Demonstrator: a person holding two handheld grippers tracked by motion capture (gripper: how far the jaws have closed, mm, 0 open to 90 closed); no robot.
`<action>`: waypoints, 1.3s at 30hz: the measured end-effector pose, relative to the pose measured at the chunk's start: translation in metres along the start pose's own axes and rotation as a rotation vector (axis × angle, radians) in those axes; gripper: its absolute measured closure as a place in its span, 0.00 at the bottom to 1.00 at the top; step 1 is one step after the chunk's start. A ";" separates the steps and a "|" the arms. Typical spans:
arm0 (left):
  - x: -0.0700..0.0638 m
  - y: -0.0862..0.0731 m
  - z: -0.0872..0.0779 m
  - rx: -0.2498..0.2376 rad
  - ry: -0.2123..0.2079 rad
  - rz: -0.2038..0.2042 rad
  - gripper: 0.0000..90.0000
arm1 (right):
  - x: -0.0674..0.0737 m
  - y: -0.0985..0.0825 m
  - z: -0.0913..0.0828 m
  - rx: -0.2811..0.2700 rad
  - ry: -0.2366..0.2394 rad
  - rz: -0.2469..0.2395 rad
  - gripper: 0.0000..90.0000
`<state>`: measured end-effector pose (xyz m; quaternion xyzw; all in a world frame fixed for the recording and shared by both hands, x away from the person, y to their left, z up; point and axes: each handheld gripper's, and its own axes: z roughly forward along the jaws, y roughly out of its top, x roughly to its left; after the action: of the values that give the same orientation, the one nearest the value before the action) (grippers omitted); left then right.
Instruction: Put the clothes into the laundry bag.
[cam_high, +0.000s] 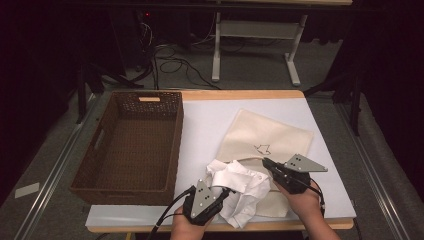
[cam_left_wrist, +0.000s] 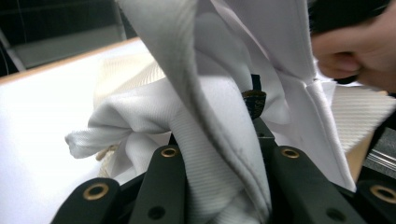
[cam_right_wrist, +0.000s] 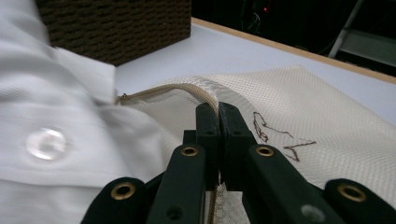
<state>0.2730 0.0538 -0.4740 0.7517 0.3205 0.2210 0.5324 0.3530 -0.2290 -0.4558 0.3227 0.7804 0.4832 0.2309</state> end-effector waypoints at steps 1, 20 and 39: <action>0.001 0.000 0.002 0.005 0.005 -0.009 0.82 | 0.001 0.001 -0.001 -0.010 0.006 -0.004 0.99; -0.005 0.023 0.040 0.027 0.066 0.016 0.83 | 0.005 -0.001 -0.003 -0.041 0.041 0.007 0.99; -0.002 0.005 0.108 0.283 -0.036 0.013 0.78 | 0.007 0.005 -0.018 -0.112 0.069 0.027 1.00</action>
<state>0.3454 -0.0195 -0.5053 0.8252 0.3340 0.1634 0.4252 0.3378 -0.2336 -0.4438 0.3029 0.7552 0.5401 0.2151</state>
